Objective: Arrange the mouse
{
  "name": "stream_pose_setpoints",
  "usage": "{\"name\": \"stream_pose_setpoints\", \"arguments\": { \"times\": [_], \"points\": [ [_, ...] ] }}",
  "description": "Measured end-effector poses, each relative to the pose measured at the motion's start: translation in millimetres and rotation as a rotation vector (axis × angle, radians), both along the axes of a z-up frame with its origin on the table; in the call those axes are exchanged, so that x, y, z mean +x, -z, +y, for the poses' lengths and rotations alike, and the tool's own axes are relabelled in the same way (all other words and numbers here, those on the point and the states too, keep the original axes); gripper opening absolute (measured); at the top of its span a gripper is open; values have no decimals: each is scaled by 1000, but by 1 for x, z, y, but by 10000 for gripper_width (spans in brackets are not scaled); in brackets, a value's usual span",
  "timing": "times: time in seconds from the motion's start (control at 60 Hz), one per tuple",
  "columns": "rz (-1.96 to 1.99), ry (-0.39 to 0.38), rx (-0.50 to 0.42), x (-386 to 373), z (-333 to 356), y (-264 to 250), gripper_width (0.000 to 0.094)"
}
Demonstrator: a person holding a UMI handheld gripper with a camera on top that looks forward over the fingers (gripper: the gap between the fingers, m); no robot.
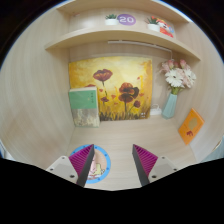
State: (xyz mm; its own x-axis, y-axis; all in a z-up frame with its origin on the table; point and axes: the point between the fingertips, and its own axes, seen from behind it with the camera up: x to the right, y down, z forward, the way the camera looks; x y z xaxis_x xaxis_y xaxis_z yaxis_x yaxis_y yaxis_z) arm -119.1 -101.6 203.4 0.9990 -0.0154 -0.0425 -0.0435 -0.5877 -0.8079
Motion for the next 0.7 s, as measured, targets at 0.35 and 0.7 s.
{"name": "stream_pose_setpoints", "arguments": {
  "times": [0.35, 0.7],
  "points": [
    [-31, 41, 34, 114, -65, -18, 741],
    [-24, -3, 26, 149, -122, -8, 738]
  ]
}}
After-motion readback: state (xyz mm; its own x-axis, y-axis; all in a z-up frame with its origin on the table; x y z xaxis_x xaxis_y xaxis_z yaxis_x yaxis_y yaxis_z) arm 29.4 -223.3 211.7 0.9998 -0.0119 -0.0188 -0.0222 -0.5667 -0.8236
